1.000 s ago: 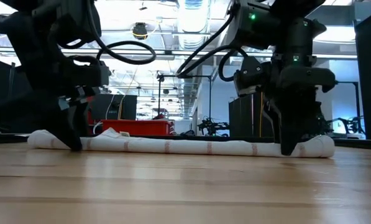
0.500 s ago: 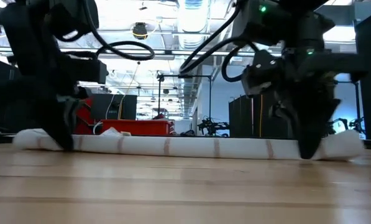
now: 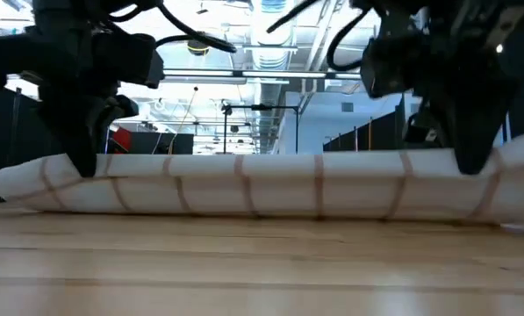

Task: Roll towel
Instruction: Roll the white squared towel

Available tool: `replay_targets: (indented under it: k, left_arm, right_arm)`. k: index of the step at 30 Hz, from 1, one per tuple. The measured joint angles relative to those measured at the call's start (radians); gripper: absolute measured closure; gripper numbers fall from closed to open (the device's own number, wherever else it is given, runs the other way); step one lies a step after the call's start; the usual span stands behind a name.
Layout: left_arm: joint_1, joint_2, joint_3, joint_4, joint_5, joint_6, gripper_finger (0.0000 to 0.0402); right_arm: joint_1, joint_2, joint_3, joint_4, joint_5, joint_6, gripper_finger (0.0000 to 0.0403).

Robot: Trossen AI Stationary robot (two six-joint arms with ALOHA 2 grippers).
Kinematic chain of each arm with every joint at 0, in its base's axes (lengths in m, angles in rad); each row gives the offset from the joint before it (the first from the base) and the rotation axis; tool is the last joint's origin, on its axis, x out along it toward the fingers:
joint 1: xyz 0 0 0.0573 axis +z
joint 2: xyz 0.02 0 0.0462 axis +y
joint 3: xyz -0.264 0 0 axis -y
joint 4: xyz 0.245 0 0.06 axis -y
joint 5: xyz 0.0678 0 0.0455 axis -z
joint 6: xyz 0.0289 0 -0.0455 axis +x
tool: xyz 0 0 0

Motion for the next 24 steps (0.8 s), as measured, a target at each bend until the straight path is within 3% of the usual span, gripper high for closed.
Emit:
replay_targets:
  k: [9, 20, 24]
  left_arm:
    - [0.215, -0.103, 0.023, -0.037, 0.028, 0.183, 0.0401]
    - [0.533, -0.129, -0.014, -0.003, 0.21, 0.473, 0.0401]
    - [0.627, -0.129, -0.026, 0.018, 0.26, 0.538, 0.0402]
  right_arm:
    - [-0.088, -0.042, -0.01, -0.074, -0.008, -0.01, 0.0396]
    - [-0.303, -0.042, -0.023, -0.11, -0.038, -0.13, 0.0396]
    - [-0.404, -0.043, -0.056, -0.091, -0.104, -0.167, 0.0396]
